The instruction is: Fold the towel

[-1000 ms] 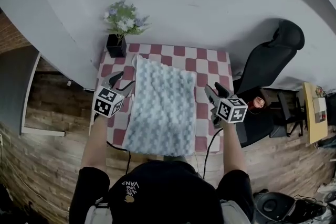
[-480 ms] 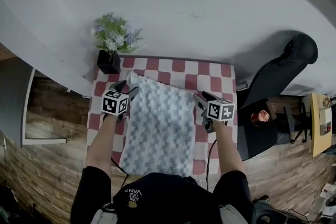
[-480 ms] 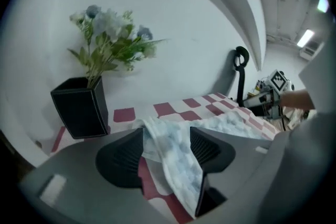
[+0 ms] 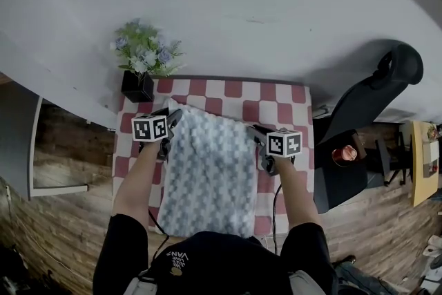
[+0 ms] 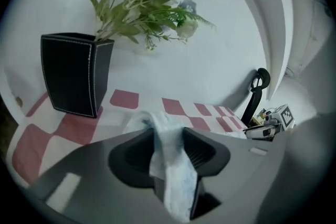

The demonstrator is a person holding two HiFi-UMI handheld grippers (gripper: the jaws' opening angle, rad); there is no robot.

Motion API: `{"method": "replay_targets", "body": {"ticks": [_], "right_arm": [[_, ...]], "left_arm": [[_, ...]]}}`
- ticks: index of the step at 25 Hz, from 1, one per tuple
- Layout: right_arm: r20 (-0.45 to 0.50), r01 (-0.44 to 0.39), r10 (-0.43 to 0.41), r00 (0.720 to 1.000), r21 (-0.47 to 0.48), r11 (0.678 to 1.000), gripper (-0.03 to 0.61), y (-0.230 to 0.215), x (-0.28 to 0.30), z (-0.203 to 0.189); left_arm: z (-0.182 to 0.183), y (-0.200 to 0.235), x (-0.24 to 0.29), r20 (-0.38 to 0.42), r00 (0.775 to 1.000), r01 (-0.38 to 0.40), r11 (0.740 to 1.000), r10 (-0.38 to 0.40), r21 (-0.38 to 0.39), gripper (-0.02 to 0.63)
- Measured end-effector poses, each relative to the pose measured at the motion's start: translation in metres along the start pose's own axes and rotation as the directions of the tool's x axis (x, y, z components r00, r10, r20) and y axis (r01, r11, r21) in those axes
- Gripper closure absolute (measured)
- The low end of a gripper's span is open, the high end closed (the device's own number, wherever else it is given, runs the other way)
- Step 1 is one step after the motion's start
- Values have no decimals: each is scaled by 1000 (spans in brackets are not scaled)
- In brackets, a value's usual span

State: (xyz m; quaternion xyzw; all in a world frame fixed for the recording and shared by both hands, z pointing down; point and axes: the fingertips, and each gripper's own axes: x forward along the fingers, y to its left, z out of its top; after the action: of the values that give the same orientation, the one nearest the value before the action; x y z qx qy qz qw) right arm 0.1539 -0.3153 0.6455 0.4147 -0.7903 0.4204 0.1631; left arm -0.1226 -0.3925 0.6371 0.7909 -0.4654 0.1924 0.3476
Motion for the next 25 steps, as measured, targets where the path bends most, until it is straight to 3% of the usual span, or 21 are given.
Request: {"method": "replay_targets", "body": {"ticks": [2,3,5,7,10,12,17,22,25], "right_arm": [[37,2,-2,999,-23,1000,514,4,-6,9],[61,8,-6,998,-35,999,518,6,-10,15],[120,39,-31,992,-62,997,526,8,-23,27],[200,83,-60,978,-107,991,529,13,-43,42],[321,148,-73,944,-215,965,529,34,-84,54],[352,174,-67,934,-281,944,529,49,-107,46],[246,148,-61,967,-352,924,529,72,-127,-21],[107,121,-88,990,-356,927,530,85,-124,-97],[29,102,-98,995,-329,939,529,89,-125,-135]], "left_arm": [[5,-7,-4,16,1000,26,1000,-26,-9,554],[10,-10,-7,34,998,48,999,-47,-15,572],[24,-20,-17,83,992,97,995,-96,-7,583],[40,-35,-33,139,977,153,987,-159,56,584],[53,-65,-68,191,941,243,949,-281,200,584],[46,-76,-92,183,922,291,923,-340,252,586],[-23,-70,-128,12,923,369,895,-384,251,588],[-101,-62,-146,-143,914,401,896,-379,190,588],[-139,-61,-154,-225,897,419,894,-380,158,588]]}}
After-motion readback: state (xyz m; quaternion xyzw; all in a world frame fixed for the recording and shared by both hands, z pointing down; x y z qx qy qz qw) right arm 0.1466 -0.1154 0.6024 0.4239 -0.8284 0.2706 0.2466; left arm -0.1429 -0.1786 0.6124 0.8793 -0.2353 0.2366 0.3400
